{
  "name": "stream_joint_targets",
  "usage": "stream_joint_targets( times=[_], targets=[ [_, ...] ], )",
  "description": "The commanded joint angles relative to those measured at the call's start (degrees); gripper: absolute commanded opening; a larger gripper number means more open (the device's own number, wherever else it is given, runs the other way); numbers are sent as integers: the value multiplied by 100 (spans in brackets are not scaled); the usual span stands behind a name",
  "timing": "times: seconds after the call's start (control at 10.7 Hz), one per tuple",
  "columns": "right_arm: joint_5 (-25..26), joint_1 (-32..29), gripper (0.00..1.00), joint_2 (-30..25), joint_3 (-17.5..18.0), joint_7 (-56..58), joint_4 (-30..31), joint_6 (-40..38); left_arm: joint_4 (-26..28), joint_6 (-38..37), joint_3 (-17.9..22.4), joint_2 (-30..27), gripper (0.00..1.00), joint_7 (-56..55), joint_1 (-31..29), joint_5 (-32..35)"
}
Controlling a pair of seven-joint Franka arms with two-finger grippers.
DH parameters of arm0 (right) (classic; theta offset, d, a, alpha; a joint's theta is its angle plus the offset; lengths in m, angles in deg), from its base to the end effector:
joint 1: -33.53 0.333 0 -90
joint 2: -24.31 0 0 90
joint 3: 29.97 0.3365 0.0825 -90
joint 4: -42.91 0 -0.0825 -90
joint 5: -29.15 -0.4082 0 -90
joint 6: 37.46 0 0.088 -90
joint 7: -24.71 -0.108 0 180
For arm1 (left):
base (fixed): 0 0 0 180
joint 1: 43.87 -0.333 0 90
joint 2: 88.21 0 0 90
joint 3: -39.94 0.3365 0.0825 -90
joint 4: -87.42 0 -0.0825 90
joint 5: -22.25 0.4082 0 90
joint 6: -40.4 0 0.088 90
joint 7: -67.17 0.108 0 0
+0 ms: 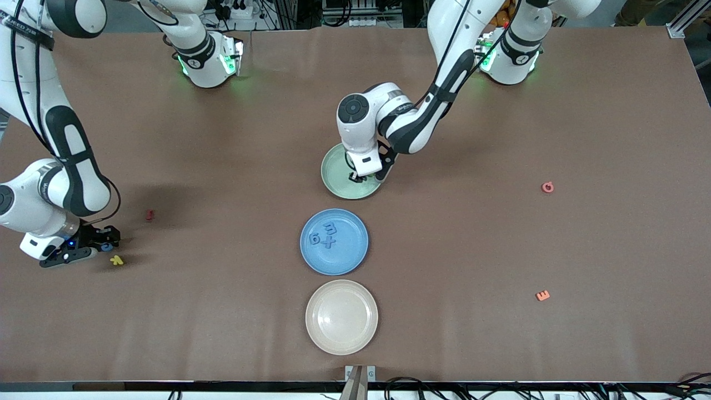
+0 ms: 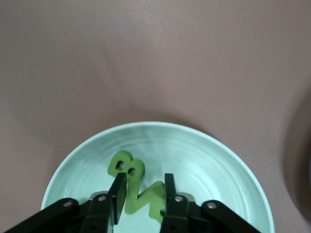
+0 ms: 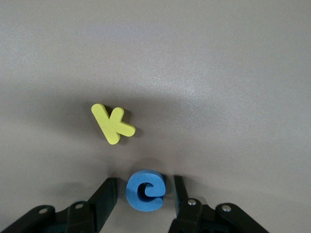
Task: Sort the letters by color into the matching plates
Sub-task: 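Place the green N on the green plate with the left gripper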
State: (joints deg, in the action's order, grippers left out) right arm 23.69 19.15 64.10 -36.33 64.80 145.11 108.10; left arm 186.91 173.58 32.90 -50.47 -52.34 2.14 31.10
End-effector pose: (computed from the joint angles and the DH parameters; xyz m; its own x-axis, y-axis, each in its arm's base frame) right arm 0.6472 -0.2399 0.1682 0.9573 0.2857 0.0447 0.2833 -0.9576 0.0531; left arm 0.4226 -0.5452 0.1939 0.4772 0.8769 0.0582 0.8788 -0.4755 -0.0411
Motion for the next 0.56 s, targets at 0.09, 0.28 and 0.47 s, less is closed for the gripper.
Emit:
stream_joint_targets(
  times=[0.09,0.28,0.47],
  targets=[
    [19,-161,38,-69,118,70,186,43,-140,-46,80,111,100,77,14,169],
    [19,-170,30,-68,118,70,177,43,-140,-55,80,76,100,445,-144,169],
    [19,-161,23,-86,135,35,169,34,-140,-64,132,41,100,989,-337,186]
  ],
)
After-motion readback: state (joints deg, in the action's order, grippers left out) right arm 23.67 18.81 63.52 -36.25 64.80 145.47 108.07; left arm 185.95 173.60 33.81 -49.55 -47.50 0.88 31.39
